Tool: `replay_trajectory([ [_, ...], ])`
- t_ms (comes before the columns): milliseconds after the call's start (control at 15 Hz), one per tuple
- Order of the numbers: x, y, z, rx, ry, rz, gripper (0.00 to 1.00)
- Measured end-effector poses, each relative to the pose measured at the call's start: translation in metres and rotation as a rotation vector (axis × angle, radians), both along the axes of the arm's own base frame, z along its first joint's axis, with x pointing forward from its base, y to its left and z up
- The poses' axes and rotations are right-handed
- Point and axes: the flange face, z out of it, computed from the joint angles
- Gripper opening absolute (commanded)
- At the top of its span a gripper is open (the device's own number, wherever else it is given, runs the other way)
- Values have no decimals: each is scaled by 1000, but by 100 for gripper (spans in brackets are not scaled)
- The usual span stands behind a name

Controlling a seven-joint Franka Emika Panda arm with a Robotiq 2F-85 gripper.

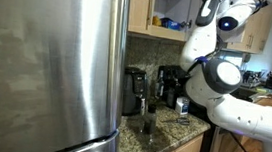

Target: Close the drawer of the air fryer, open the right upper cabinet door, remove the black bottle from the cabinet and put it on the countertop

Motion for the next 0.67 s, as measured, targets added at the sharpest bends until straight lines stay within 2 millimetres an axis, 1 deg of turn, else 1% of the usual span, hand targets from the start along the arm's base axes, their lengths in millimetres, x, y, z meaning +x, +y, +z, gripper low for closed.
replay_trajectory([
  [133, 17, 50, 7, -108, 69, 7, 100],
  [200, 23, 72, 9, -154, 113, 9, 100],
  [333, 27, 102, 13, -224, 209, 20, 100],
  [400, 28, 113, 16, -249, 259, 31, 100],
  [533, 27, 129, 21, -291, 355, 62, 100],
  [600, 25, 129, 27, -311, 397, 90, 100],
  [667, 17, 122, 38, -325, 416, 109, 100],
])
